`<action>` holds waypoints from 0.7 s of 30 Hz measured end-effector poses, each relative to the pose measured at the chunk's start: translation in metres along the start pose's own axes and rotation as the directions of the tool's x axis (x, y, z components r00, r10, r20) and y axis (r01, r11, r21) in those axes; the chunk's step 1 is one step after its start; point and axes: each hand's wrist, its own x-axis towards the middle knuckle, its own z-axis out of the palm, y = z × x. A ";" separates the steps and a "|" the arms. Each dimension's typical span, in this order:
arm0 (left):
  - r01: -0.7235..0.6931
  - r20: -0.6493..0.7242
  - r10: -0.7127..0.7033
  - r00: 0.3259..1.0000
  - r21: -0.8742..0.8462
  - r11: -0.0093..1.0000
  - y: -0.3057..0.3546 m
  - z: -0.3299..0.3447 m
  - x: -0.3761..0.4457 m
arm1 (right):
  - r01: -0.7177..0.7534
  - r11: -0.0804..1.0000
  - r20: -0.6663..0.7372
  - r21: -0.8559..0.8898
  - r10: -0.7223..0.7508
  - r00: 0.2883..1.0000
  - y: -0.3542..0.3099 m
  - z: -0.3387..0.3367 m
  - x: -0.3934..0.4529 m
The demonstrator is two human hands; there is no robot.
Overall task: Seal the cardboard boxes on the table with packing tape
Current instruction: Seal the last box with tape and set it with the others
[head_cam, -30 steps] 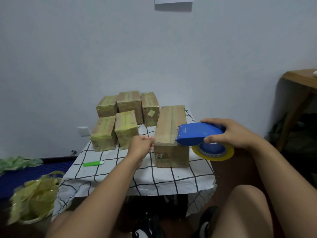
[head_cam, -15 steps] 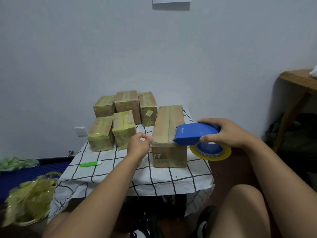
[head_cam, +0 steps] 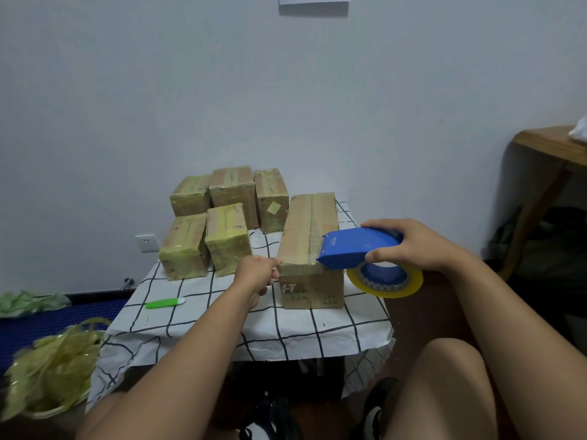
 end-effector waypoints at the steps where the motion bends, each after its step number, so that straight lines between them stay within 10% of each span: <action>1: 0.023 0.011 -0.023 1.000 0.003 1.000 0.001 -0.001 -0.001 | -0.002 1.000 0.002 -0.002 0.002 1.000 0.001 0.000 -0.001; 7: 0.102 0.068 -0.122 0.990 0.245 0.964 0.008 -0.011 -0.003 | -0.015 1.000 0.000 0.026 0.015 1.000 0.002 0.001 -0.004; 10: -0.086 -0.015 0.108 0.994 0.501 0.861 -0.003 -0.012 0.002 | -0.009 0.999 -0.008 0.034 0.010 1.000 0.001 0.002 -0.006; 14: -0.627 0.150 0.739 0.656 0.654 0.423 -0.021 0.007 -0.012 | -0.005 1.000 -0.015 0.028 0.005 1.000 0.004 0.001 -0.007; 17: -0.665 0.440 0.686 0.579 0.742 0.084 -0.031 0.022 -0.009 | -0.009 0.999 -0.016 0.039 0.010 1.000 0.008 -0.001 -0.009; 21: -0.683 0.458 0.737 0.498 0.731 0.007 -0.031 0.026 0.004 | -0.003 0.997 -0.016 0.073 0.004 1.000 0.010 0.003 -0.009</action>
